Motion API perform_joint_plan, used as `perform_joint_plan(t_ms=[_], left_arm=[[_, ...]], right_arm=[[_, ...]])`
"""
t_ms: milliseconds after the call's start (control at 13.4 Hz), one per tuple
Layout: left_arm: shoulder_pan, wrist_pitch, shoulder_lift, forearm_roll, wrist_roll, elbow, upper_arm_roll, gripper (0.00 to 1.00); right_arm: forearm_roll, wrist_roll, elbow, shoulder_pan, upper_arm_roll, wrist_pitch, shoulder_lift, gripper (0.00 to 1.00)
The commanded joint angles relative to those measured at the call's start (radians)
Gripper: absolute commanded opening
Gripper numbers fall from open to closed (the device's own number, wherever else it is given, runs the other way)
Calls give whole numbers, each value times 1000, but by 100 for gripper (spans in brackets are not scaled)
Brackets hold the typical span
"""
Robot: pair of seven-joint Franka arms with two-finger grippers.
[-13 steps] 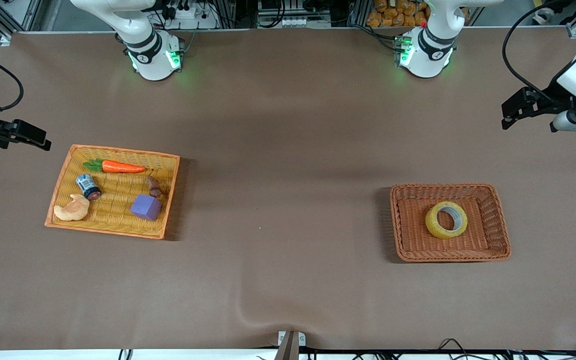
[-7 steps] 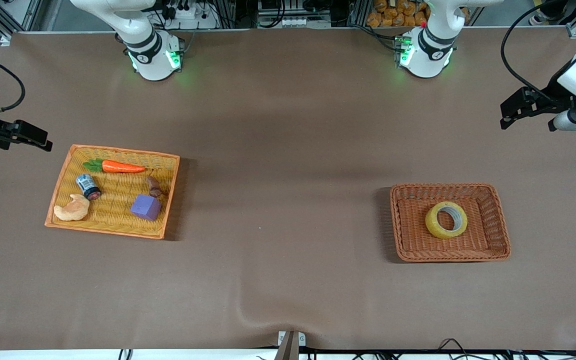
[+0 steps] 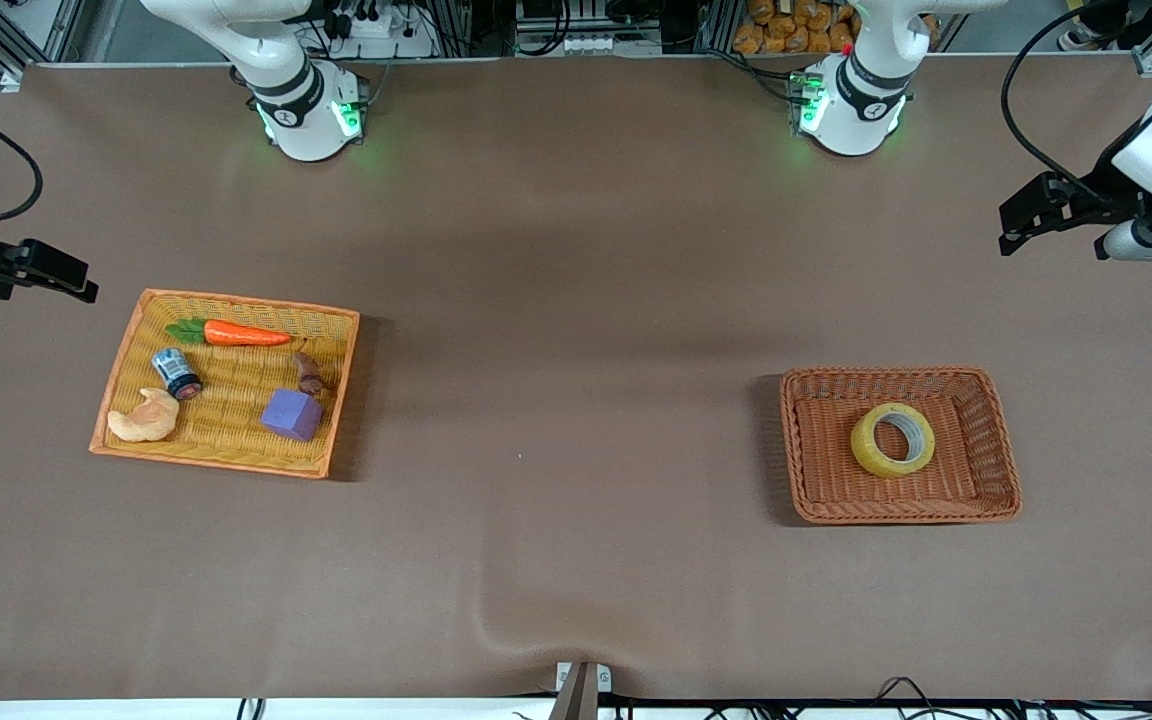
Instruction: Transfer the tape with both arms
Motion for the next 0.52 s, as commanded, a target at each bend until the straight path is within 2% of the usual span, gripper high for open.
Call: perform_joint_plan(t_ms=[0,449], left_arm=[[7,-27,-11,-16,-16,6,-12,100],[10,-27,-11,-16,-19,6,-18,100]], right_arm=[[15,-24,16,-32,9,-13,1,100],[15,-36,16,-43,9,-16,1,100]])
